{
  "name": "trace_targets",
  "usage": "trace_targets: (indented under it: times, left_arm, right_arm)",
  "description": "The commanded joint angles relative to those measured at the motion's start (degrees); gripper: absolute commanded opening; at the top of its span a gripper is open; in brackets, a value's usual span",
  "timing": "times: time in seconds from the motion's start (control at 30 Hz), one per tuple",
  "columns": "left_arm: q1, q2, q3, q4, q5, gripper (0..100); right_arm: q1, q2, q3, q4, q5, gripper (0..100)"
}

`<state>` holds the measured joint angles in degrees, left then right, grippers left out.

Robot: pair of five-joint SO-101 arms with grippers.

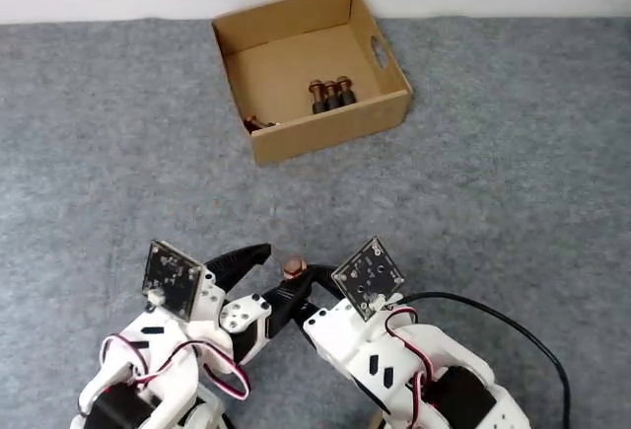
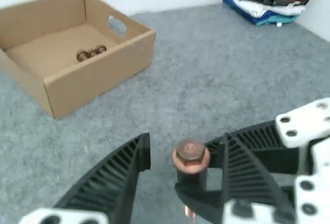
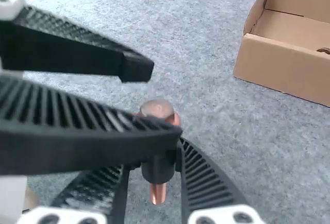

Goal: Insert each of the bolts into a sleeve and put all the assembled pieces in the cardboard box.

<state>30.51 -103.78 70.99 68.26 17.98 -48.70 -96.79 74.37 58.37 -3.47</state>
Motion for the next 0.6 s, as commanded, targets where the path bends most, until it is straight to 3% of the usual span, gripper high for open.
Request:
trace_targets:
  times: [0.0, 0.2, 0.57]
  left_arm:
    - [-0.53, -0.18, -4.62, 0.53, -0.26, 21]
    - [-4.66, -0.26, -7.08, -0.53, -0.26, 0]
    - [-24.35, -0.26, 4.35, -1.23, -2.99, 0]
  right_arm:
    - [2.24, -0.57, -0.7, -1.36, 0.26, 0.9]
    - [11.91, -0.57, -0.79, -1.27, -4.75, 0.9]
    - [28.09, 4.09, -7.65, 1.27, -15.56, 0.8]
